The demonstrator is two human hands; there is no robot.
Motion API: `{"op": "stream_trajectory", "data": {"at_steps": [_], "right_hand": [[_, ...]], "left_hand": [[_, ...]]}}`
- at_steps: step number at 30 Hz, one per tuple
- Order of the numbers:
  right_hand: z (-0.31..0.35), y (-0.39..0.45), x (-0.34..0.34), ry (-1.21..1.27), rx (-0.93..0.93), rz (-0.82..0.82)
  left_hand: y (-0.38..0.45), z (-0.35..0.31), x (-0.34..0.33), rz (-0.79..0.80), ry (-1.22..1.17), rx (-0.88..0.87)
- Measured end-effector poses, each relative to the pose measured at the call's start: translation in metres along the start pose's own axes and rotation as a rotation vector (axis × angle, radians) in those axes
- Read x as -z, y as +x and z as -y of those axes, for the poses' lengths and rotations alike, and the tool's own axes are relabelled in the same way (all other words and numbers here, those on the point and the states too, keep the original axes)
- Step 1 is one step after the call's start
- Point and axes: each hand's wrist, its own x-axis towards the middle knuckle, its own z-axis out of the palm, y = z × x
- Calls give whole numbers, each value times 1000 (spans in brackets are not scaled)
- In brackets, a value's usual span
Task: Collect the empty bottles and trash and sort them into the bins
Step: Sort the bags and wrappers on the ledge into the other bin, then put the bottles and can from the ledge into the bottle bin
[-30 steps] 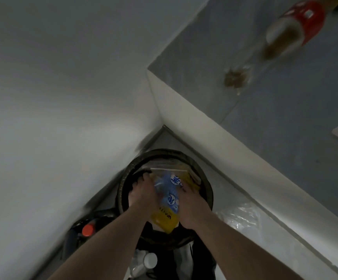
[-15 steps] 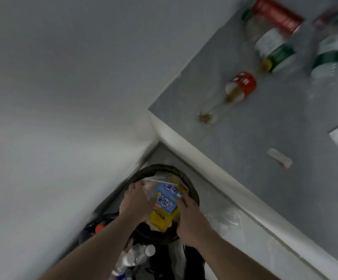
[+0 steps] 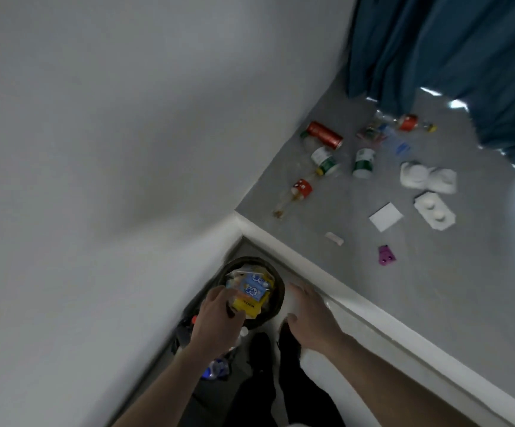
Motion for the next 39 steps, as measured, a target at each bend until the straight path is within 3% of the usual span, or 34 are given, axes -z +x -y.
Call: {"op": "stream_trajectory", "data": {"at_steps": [8, 17, 26, 34, 39], "right_hand": [[-22, -110, 46, 47, -101, -184], [-52, -156, 95, 130, -152, -308], [-137, -197, 150, 148, -138, -357], [-251, -227, 208, 105, -139, -285], [-277, -221, 233, 71, -112, -231]], "left_hand": [[-58, -43, 50, 7, 125, -223], [-61, -105, 72, -37, 166, -346], [-75, -190, 16, -44, 148, -383], [-101, -271, -59, -49, 98, -299], [-122, -297, -91, -119, 95, -299]]}}
